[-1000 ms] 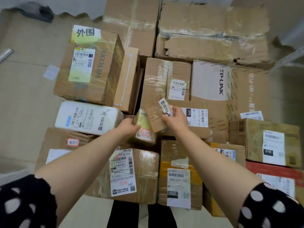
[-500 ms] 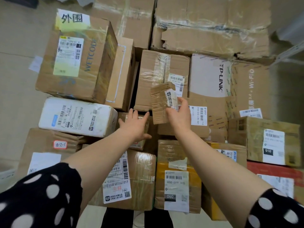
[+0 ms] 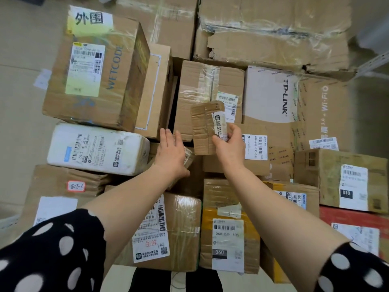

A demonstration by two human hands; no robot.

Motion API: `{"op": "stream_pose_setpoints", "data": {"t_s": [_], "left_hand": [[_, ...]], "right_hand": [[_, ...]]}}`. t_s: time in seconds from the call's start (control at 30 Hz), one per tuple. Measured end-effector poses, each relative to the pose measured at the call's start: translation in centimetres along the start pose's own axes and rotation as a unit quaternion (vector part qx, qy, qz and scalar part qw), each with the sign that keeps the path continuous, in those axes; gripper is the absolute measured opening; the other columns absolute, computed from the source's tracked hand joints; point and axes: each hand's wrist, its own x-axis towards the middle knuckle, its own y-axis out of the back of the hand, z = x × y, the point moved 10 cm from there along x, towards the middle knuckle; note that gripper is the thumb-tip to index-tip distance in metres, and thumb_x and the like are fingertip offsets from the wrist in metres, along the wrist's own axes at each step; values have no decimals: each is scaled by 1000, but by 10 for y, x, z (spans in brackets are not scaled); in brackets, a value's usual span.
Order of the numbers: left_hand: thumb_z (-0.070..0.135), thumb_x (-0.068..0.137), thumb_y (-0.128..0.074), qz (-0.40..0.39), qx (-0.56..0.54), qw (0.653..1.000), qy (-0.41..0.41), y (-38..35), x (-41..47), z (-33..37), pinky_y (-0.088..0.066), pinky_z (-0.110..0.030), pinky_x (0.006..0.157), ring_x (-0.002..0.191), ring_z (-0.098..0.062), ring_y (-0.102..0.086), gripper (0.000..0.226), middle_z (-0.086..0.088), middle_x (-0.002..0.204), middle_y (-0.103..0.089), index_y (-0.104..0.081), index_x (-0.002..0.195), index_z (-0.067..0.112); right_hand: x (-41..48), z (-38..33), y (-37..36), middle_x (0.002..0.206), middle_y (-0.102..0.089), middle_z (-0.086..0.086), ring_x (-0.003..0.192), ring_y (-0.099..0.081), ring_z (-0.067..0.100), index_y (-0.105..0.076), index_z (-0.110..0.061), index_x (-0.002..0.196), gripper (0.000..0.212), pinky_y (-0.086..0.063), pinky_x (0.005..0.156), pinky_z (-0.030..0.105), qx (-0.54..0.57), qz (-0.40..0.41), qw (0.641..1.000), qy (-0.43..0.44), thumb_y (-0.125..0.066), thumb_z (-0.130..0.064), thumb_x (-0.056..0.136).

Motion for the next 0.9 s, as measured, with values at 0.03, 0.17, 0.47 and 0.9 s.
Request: {"op": "stream_pose_setpoints", "data": {"t_s": [0.03, 0.17, 0.47, 0.9], "left_hand": [[47, 68, -79, -5, 2, 1000, -5, -1, 0, 1, -6, -47, 118, 143, -41, 17, 132, -26, 156, 9, 15, 148, 1], [35, 69, -81, -29, 18, 999, -36, -2, -5, 12, -9, -51, 118, 145, -35, 0, 128, -20, 156, -4, 14, 149, 5], [27, 79, -68, -61, 110, 976, -175, -13, -22, 37, -5, -45, 120, 145, -29, -6, 108, -12, 157, -5, 11, 151, 9], [0, 86, -43, -77, -68, 991, -81, -6, -19, 1, -19, -39, 116, 142, -24, -27, 65, -8, 153, -33, -30, 148, 13]], "right_hand": [[0, -1, 1, 125, -59, -2, 119, -51, 25, -39, -25, 137, 62, -44, 99, 49, 4, 3, 1000, 2, -63, -26, 80], [3, -1, 9, 127, -58, -1, 120, -50, 24, -40, -21, 136, 57, -44, 100, 48, 16, 20, 1000, 8, -63, -20, 84], [3, -1, 17, 128, -58, -1, 118, -51, 25, -37, -24, 139, 61, -43, 99, 49, 31, 31, 999, -2, -61, -22, 84], [-11, -11, -20, 121, -59, -3, 114, -53, 22, -47, -42, 128, 52, -47, 95, 48, -26, -92, 995, 21, -48, -17, 82]]}}
